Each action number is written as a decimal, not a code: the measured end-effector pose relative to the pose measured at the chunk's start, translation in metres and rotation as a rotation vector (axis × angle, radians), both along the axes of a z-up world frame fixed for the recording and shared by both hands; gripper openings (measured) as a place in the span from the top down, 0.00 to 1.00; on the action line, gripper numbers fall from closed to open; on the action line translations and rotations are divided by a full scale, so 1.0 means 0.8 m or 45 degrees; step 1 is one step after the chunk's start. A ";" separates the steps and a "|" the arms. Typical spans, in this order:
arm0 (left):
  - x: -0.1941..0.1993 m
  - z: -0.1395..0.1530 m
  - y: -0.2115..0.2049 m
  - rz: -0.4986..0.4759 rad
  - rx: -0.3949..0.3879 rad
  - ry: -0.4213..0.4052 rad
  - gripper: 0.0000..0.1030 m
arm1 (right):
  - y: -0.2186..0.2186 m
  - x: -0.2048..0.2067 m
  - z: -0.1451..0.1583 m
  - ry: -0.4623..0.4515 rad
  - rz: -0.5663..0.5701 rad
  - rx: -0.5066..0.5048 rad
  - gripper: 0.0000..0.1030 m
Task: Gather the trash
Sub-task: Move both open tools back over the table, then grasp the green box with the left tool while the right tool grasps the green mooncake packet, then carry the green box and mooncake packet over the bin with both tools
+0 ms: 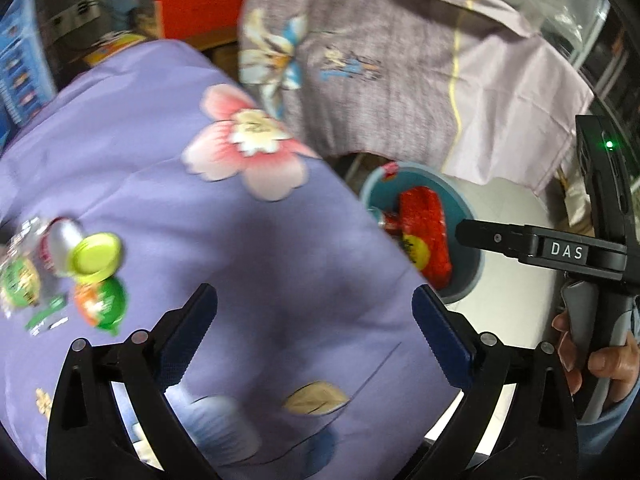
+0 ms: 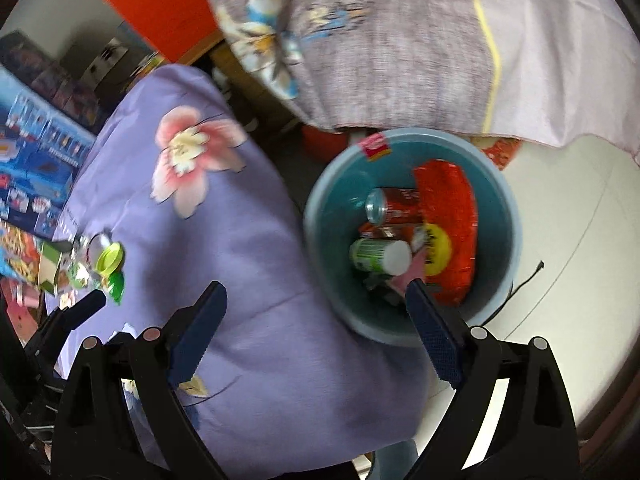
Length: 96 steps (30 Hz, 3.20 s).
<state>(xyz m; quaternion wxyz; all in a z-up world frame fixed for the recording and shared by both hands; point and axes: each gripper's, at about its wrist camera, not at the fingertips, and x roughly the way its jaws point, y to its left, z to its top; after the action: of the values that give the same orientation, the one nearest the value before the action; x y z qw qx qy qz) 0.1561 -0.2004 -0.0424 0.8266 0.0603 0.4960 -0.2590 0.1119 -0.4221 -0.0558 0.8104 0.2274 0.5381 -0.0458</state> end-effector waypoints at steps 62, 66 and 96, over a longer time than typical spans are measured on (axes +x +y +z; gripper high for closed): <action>0.034 -0.010 0.486 0.806 -0.213 -0.029 0.05 | 0.497 0.192 -0.017 0.050 0.754 -0.005 0.48; 0.050 -0.001 0.472 0.811 -0.230 -0.064 0.05 | 0.481 0.185 -0.010 0.054 0.724 0.029 0.48; 0.021 0.060 0.413 0.832 -0.003 -0.260 0.98 | 0.351 0.122 0.059 -0.140 0.583 0.094 0.48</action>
<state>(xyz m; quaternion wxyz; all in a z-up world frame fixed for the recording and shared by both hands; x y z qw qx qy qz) 0.1731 0.1301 0.0057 0.9113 -0.0769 0.4036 0.0263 0.2094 -0.1412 -0.0090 0.8188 0.1312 0.5319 0.1715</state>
